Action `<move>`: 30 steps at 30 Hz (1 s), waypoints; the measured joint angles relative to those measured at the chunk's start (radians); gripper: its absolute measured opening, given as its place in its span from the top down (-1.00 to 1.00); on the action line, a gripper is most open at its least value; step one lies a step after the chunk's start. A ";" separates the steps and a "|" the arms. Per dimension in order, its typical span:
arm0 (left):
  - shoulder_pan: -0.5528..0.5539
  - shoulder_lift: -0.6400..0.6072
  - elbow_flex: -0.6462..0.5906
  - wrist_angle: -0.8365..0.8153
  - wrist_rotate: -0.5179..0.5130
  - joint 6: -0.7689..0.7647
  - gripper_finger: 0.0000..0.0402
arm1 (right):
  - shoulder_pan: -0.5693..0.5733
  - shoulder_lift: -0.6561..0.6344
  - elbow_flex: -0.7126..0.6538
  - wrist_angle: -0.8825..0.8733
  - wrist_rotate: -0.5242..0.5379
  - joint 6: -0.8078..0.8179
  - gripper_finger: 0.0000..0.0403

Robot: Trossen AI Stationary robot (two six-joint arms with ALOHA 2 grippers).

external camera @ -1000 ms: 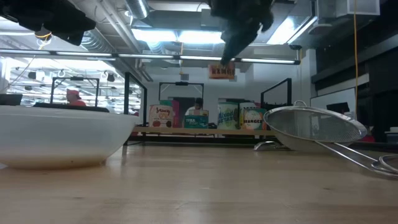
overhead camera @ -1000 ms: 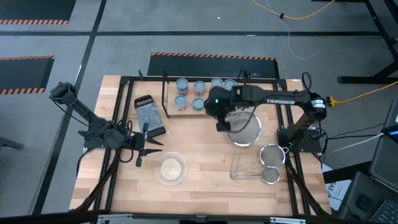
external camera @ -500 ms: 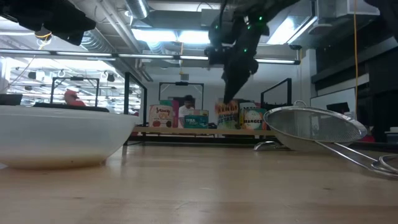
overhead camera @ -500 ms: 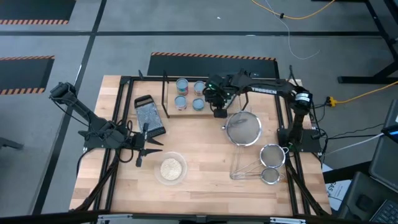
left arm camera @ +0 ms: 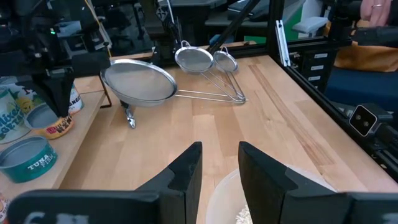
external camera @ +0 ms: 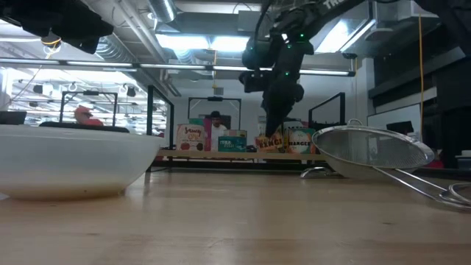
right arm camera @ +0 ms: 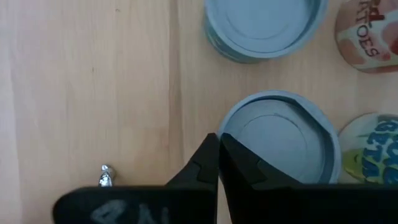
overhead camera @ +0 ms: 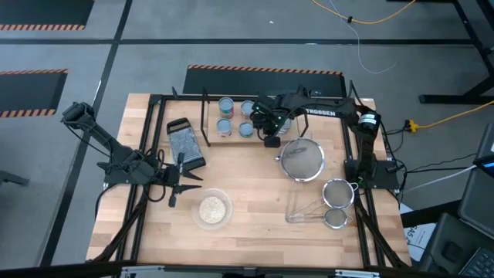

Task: Pick and place cans onto a shelf
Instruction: Put the yellow pineapple rings can on the shelf, then return to Home Position

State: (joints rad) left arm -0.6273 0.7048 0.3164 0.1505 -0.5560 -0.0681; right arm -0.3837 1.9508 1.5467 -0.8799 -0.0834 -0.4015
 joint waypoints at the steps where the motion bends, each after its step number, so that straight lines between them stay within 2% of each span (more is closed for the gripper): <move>1: 0.000 0.000 0.000 0.000 0.000 0.000 0.51 | -0.001 0.000 0.000 0.000 0.000 0.000 0.94; 12: 0.000 0.000 0.000 0.000 0.000 0.000 0.51 | -0.001 0.000 0.000 0.000 0.001 0.016 0.93; 22: 0.000 0.000 0.000 0.000 0.000 0.000 0.51 | -0.001 0.000 -0.001 -0.001 0.001 0.015 0.73; 30: 0.000 0.000 0.000 0.000 0.000 0.000 0.51 | -0.001 0.001 -0.001 -0.001 0.003 0.014 0.70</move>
State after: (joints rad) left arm -0.6272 0.7048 0.3167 0.1505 -0.5564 -0.0677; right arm -0.3843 1.9514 1.5459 -0.8807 -0.0807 -0.3870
